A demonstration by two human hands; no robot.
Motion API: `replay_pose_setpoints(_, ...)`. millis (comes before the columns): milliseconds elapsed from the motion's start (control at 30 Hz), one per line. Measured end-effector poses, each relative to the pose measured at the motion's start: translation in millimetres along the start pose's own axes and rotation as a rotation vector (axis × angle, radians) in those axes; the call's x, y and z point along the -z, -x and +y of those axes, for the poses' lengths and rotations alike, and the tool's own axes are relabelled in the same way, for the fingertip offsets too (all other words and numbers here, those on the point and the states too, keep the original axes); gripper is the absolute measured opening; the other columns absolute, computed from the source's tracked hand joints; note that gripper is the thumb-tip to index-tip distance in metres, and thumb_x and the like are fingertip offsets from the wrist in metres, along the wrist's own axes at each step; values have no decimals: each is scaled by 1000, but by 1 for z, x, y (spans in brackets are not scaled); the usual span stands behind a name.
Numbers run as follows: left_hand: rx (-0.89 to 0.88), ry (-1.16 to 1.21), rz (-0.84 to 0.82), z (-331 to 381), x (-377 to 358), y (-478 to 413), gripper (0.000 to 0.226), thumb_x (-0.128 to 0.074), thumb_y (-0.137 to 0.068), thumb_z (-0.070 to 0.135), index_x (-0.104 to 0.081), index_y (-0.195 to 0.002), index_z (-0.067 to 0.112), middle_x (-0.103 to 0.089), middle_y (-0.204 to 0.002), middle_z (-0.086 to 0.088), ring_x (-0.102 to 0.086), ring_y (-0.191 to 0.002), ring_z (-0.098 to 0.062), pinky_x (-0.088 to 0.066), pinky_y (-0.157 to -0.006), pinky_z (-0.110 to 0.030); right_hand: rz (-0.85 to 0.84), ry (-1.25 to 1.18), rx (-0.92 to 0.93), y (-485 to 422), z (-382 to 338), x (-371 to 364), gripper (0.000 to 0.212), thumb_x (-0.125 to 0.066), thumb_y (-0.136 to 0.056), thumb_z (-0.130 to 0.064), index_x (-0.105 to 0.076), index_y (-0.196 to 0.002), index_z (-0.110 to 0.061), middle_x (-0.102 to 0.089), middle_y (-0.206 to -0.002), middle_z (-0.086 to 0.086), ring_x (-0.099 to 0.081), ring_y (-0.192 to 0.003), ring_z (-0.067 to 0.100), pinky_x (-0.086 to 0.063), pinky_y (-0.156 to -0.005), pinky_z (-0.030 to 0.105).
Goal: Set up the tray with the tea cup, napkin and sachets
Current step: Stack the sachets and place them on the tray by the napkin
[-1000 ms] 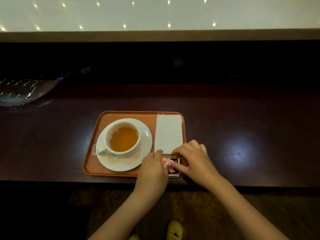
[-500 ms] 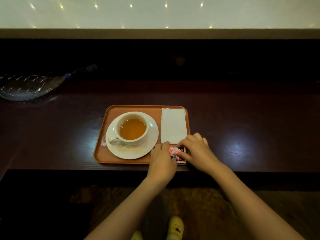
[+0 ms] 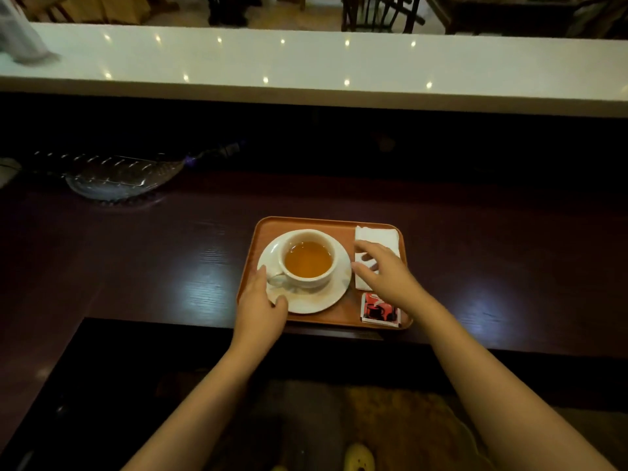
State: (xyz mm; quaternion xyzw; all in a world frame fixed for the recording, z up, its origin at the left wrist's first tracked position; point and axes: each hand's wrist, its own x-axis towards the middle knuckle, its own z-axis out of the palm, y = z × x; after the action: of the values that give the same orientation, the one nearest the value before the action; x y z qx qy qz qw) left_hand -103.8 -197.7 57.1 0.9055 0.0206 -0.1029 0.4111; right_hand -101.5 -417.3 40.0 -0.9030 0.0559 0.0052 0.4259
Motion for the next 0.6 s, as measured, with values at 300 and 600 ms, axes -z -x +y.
replay_pose_setpoints(300,-1,41,-40,-11,-4,-13,61,-50,-86,11,-25,-142,12,-28,-152,-9,-29,-138,-24,-28,-114,-40,-123,-314,-155,-9,-22,-32,55,-72,-76,-20,-44,-122,-30,-51,-130,-1,-50,-106,12,-44,-79,21)
replay_pose_setpoints(600,-55,63,-94,-23,9,-34,58,-49,-84,9,-34,-139,20,-40,-144,-6,-41,-128,-24,-40,-103,-40,-11,-277,-234,2,-26,-50,65,-72,-76,-20,-38,-131,-22,-48,-134,4,-51,-104,12,-46,-80,25)
